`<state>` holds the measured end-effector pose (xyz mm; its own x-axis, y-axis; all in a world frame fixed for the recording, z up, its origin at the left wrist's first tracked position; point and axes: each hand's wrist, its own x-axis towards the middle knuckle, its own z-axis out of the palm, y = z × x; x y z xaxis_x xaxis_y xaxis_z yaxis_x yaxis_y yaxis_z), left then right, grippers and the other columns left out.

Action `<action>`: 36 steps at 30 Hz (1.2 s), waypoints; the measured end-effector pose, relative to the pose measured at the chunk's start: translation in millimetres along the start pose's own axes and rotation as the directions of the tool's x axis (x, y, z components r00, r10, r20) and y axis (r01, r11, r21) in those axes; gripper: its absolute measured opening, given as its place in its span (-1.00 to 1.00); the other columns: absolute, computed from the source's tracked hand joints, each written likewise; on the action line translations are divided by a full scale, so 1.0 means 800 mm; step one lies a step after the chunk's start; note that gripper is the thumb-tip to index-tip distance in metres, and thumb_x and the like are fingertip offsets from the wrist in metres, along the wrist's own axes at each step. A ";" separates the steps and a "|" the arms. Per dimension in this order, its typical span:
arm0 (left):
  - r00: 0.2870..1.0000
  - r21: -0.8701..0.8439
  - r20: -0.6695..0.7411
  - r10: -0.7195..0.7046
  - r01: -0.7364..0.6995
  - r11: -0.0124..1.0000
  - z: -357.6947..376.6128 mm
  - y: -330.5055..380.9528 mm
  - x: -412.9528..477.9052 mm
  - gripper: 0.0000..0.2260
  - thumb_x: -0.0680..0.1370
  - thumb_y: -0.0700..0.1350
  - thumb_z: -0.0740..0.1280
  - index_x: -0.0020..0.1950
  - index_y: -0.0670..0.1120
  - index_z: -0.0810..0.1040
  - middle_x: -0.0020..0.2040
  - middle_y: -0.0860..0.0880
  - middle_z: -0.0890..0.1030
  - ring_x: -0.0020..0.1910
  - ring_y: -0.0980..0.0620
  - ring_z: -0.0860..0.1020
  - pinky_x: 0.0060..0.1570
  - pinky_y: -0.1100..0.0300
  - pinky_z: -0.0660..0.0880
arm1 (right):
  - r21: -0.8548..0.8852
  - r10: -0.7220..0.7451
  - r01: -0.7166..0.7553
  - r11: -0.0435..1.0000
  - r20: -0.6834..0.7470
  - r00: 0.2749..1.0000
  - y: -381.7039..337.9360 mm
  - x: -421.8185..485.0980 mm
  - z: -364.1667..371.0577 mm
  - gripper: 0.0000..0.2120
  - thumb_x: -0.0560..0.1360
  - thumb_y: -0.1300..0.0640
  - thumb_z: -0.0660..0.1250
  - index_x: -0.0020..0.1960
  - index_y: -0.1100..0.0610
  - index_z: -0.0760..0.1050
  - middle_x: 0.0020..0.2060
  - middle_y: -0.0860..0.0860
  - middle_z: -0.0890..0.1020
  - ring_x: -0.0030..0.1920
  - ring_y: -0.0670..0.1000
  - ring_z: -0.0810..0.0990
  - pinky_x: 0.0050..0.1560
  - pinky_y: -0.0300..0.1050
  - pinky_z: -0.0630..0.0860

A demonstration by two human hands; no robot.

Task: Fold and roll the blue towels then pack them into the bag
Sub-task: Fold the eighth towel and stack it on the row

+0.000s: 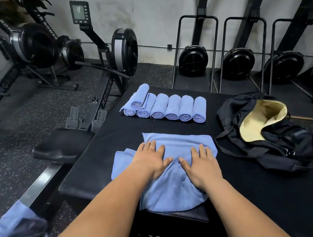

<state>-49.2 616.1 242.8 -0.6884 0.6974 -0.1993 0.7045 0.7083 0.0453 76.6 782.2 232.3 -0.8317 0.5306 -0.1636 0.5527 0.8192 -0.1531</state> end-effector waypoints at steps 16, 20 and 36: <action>0.999 0.013 0.034 0.022 -0.022 1.000 0.006 -0.037 0.085 -0.20 0.60 0.48 -0.19 0.72 0.07 -0.26 0.69 -0.10 -0.34 0.65 -0.04 -0.40 0.63 -0.14 -0.29 | -0.060 -0.011 0.003 0.998 -0.122 0.992 0.009 0.081 0.018 -0.13 0.52 -0.50 -0.32 0.71 -0.07 -0.17 0.70 0.00 -0.22 0.68 0.05 -0.29 0.65 0.15 -0.16; 0.981 0.062 -0.188 0.051 -0.040 0.997 0.020 -0.036 0.081 -0.25 0.64 0.43 -0.17 0.72 0.06 0.03 0.73 -0.11 0.00 0.71 -0.08 -0.15 0.64 -0.17 -0.20 | -0.086 -0.006 -0.004 0.996 -0.121 0.993 0.007 0.083 0.018 -0.12 0.50 -0.48 -0.36 0.71 -0.07 -0.18 0.70 0.01 -0.21 0.68 0.05 -0.27 0.65 0.15 -0.13; 0.778 -0.051 -0.566 0.274 -0.364 0.930 0.007 -0.065 -0.046 -0.61 0.65 0.27 0.20 0.24 0.04 0.59 0.15 0.04 0.56 0.14 -0.07 0.50 0.20 -0.01 0.44 | 0.073 -0.309 0.344 0.936 -0.296 0.904 0.024 -0.021 -0.021 -0.31 0.60 -0.40 -0.10 0.43 -0.04 0.52 0.38 -0.07 0.55 0.44 0.05 0.44 0.41 0.07 0.41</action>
<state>-59.7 553.2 242.6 -0.4403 0.7980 0.4116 0.8971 0.4102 0.1643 100.2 792.4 248.9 -0.9381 0.2908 0.1881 0.2351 0.9335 -0.2707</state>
